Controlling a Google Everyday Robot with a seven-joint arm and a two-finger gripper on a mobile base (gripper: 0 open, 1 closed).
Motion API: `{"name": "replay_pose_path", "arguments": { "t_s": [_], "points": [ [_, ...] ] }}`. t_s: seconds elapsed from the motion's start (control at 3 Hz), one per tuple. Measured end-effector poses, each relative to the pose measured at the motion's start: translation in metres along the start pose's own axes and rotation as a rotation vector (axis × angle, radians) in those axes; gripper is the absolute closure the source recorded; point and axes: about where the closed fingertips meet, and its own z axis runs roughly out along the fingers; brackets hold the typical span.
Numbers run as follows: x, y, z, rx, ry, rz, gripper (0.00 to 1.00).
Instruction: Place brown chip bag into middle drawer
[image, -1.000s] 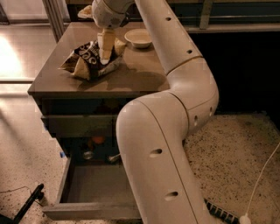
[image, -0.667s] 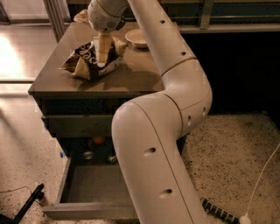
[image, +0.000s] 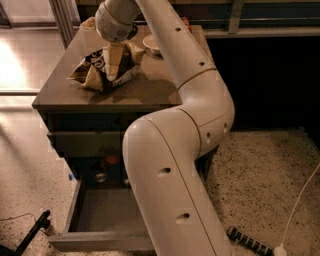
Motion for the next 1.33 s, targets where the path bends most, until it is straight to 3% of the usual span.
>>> {"name": "replay_pose_path", "arguments": {
  "t_s": [1.33],
  "points": [
    [0.012,0.002,0.032,-0.014,-0.033,0.018,0.00]
  ]
}}
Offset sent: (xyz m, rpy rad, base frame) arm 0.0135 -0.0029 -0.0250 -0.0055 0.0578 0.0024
